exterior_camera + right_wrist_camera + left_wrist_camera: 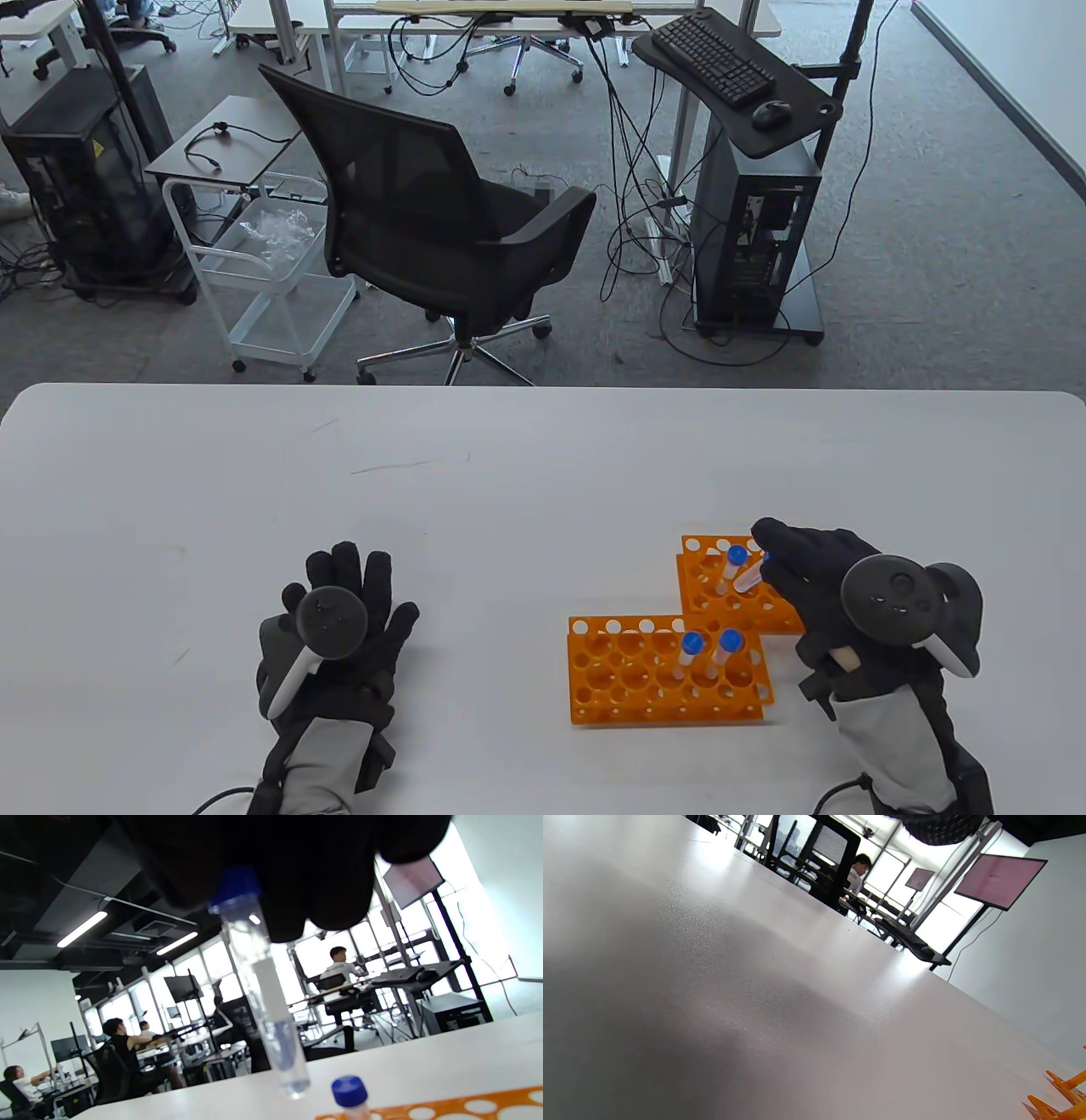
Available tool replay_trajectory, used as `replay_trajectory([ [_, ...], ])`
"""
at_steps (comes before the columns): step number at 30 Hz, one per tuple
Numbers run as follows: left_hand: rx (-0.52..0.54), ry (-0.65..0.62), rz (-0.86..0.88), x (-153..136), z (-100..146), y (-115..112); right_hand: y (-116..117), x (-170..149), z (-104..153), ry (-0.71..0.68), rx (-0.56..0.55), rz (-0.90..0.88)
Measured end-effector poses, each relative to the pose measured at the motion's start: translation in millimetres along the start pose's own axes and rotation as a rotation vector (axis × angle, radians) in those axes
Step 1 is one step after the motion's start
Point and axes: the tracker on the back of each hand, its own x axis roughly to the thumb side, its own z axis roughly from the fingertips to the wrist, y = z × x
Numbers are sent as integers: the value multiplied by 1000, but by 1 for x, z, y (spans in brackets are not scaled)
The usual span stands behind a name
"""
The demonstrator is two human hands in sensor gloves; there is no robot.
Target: Transfer 4 test tubes between racks (Right hand only)
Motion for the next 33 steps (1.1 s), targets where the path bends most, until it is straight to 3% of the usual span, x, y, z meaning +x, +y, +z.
replay_trajectory([
  [10, 0, 1, -4, 0, 0, 0, 1, -18, 0, 80, -5, 58],
  [33, -2, 0, 0, 0, 0, -1, 32, -36, -7, 161, 86, 127],
])
